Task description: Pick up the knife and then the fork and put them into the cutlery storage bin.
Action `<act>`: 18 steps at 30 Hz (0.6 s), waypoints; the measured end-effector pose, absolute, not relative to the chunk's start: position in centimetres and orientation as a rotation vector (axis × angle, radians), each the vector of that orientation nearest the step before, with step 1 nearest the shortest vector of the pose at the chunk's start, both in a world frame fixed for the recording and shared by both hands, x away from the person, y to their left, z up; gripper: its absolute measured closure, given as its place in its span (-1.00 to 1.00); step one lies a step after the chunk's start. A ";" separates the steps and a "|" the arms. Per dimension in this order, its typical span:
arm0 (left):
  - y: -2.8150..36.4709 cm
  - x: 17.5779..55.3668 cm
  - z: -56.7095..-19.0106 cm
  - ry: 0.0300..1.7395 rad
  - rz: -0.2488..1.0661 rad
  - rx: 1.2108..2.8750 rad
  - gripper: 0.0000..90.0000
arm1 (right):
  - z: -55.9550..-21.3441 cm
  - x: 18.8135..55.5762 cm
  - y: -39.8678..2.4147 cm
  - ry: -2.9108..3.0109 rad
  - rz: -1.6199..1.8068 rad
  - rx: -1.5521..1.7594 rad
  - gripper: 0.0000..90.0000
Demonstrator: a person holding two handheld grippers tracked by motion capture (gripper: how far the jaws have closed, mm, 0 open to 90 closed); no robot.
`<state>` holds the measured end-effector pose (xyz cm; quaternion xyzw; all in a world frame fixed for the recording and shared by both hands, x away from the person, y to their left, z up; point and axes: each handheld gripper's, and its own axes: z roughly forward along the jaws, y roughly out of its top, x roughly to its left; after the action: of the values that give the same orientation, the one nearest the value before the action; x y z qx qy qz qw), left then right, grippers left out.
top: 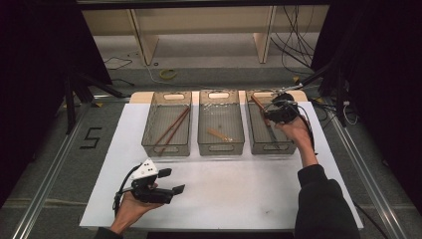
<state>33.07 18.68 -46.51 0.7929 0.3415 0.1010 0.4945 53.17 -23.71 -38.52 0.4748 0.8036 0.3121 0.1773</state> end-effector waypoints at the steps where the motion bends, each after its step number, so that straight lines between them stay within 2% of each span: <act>1: 18.7 33.1 -46.5 0.833 0.244 1.913 -0.55 | -38.6 53.3 -23.7 2.271 0.881 1.350 0.81; 18: 19.0 33.1 -46.5 0.844 0.250 1.888 -0.56 | -40.1 55.3 -23.4 2.255 0.826 1.437 0.80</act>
<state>33.09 18.99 -46.48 0.7824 0.3498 0.1035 0.5047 55.28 -23.36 -40.09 0.5058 0.7940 0.2909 0.1707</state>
